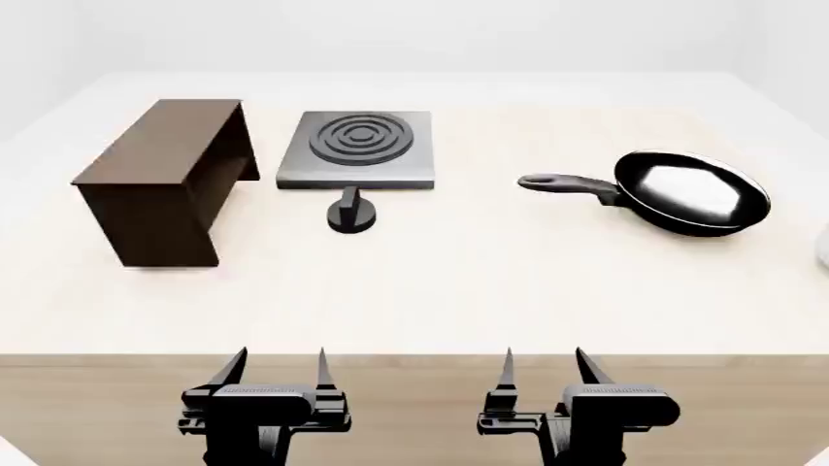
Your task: Put the frying pan on top of the cabinet.
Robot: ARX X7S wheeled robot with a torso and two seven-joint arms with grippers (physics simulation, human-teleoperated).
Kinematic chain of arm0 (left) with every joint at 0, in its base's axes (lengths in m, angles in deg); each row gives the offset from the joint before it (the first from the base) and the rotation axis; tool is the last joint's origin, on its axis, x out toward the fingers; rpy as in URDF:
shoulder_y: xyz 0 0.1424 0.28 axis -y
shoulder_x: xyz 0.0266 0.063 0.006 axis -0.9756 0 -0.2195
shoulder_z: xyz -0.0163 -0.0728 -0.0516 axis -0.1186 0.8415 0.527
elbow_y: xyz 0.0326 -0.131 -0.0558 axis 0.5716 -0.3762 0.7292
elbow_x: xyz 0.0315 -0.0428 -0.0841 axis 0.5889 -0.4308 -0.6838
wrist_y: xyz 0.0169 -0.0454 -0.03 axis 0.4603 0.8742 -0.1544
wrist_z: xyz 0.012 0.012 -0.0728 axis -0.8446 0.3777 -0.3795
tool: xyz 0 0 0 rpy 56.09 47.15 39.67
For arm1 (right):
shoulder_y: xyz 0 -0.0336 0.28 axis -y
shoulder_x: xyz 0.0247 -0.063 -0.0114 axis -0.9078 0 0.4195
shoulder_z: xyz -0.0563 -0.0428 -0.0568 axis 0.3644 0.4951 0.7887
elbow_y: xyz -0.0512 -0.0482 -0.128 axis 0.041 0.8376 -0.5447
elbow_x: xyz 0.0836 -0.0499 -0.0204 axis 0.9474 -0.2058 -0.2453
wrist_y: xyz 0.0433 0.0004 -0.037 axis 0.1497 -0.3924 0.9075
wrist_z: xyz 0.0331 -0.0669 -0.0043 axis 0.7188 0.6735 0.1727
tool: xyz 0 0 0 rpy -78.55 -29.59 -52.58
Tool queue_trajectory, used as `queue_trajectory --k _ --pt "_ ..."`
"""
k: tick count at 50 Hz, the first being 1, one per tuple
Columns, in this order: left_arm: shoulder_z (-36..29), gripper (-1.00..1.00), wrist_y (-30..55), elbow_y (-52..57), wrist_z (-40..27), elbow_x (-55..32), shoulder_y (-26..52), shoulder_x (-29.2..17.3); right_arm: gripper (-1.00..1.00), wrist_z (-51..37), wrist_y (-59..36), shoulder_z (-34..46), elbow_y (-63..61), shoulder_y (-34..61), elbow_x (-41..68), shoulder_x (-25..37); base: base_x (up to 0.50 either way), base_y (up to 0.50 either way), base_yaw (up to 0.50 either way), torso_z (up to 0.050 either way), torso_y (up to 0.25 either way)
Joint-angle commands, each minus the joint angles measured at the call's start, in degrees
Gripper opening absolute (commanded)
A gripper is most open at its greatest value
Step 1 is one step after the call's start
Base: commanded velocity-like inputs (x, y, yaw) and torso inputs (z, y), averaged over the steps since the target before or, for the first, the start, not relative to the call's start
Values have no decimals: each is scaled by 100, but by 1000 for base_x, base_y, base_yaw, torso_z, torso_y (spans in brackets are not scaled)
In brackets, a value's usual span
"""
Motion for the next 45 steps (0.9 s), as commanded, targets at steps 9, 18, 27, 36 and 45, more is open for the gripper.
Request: queue_trajectory --k 9,18,27,36,45 --pt "-291 100 -77 -83 -329 -118 28 -234 100 -196 -33 299 -46 -15 299 239 0 -15 0 0 0" --pt "-408 100 -113 -109 -473 -165 38 -331 100 -390 -162 406 -79 1 329 325 0 -478 0 0 0" --pt "-501 100 -122 -145 -567 -217 58 -402 100 -449 -194 480 -97 11 456 399 0 -500 0 0 0" --pt "-570 100 -144 -136 -651 -263 54 -464 100 -514 -138 535 -115 -9 546 458 0 -500 0 0 0" --pt "-637 100 -153 -135 -720 -307 57 -519 100 -584 -179 592 -174 -6 612 514 0 -500 0 0 0"
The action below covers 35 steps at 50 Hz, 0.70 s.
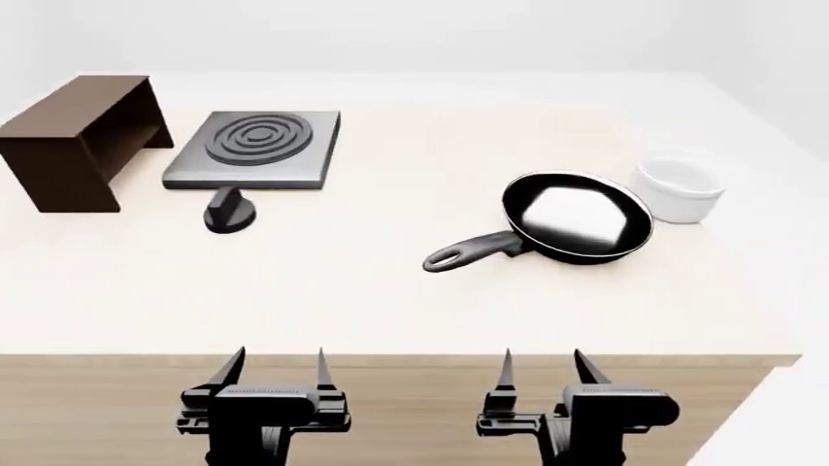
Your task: Put the frying pan on top of the cabinet.
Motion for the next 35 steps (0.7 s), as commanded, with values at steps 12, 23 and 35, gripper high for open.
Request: queue_trajectory --k 12,23,35 --pt "-196 100 2191 1927 -506 308 462 -354 100 -535 -2195 -80 -2380 320 285 428 0 -229 0 0 0" --pt "-26 100 3134 2931 -520 104 768 -380 100 -691 -2799 -190 -3427 495 371 619 342 0 0 0 0" --pt "-129 100 3019 2756 -572 105 739 -431 100 -743 -2701 -297 -3200 489 571 628 500 0 0 0 0"
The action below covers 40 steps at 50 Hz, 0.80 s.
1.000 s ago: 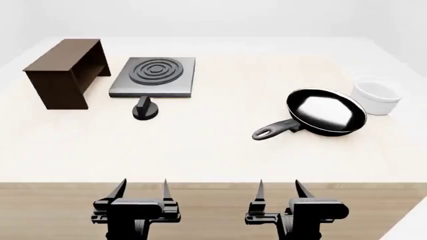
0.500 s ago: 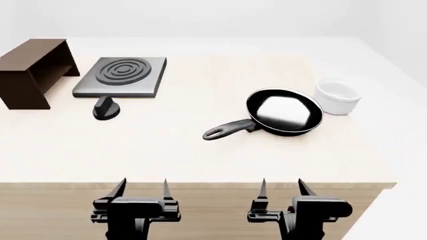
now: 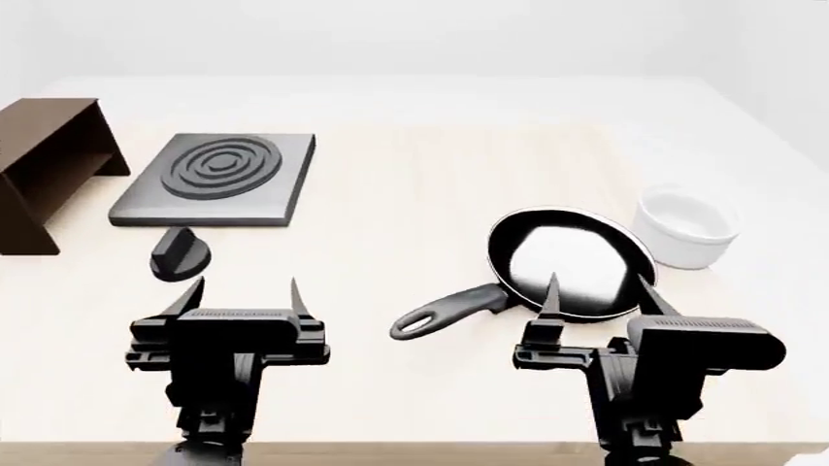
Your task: Put the frying pan on top of the cabinet.
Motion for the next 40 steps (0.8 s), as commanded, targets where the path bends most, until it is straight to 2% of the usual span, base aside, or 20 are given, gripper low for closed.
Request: queue_trajectory --k 1,35,40 --pt "-46 100 183 171 -63 -16 58 -67 100 -96 -178 -73 -193 46 162 68 500 0 0 0 0" --pt "-108 100 -31 -52 -211 -113 4 -190 100 -216 15 152 -54 25 295 223 500 0 0 0 0" --pt "-164 100 189 45 -178 -143 10 -235 100 -237 75 161 -67 -12 312 245 26 0 0 0 0"
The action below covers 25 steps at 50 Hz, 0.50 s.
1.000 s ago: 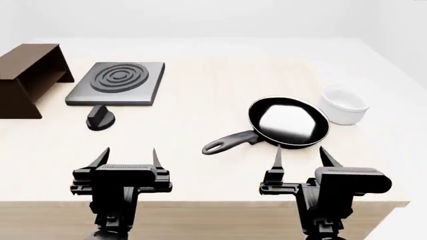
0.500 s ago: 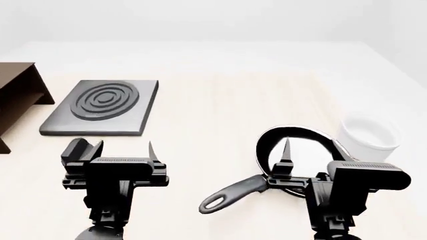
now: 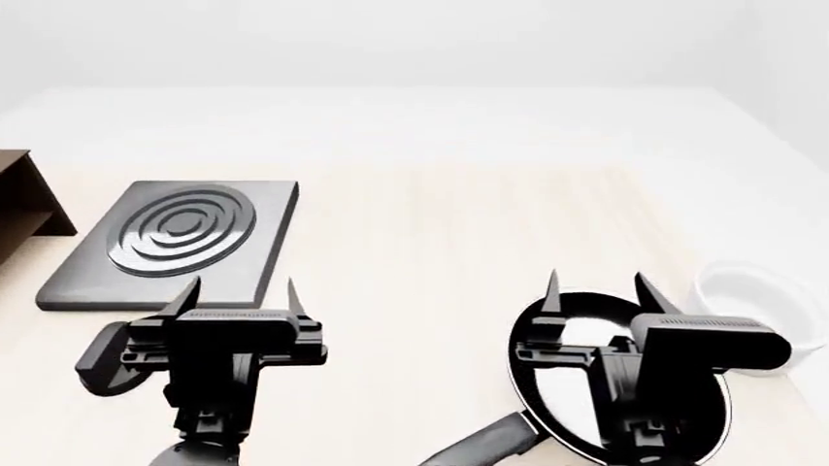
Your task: Put the frying pan on top of the cabinet.
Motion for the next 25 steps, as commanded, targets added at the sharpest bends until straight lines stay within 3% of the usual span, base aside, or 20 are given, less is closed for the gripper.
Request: queue_trajectory --k 1,5,9,12,13,14,19,20,25 --pt "-65 100 183 61 5 -50 -4 -65 100 -41 88 73 21 -34 19 53 0 0 0 0 0" --pt "-232 100 586 362 65 11 -9 -182 100 -64 96 74 14 -38 39 71 0 0 0 0 0" --pt "-573 100 1193 777 696 -280 -79 -537 100 -94 99 80 20 -31 40 92 0 0 0 0 0" --pt "-617 100 1836 1039 933 -497 21 -631 100 -104 94 75 14 -27 63 104 0 0 0 0 0" --pt "-678 100 2602 1334 1420 -958 139 -816 100 -109 91 72 -3 -29 69 112 0 0 0 0 0" --pt "-768 100 2946 1455 1473 -995 241 -903 100 -114 92 71 -8 -29 75 117 0 0 0 0 0" --pt "-1298 100 3289 1833 2183 -1263 485 -1476 100 -127 110 97 -3 -21 83 141 0 0 0 0 0" --pt "-1372 100 3790 1996 2554 -1617 607 -1600 100 -127 113 95 -16 -24 95 146 0 0 0 0 0" --pt "-1284 100 4153 2197 2747 -1918 698 -1584 100 -138 137 65 -29 -30 152 158 0 0 0 0 0"
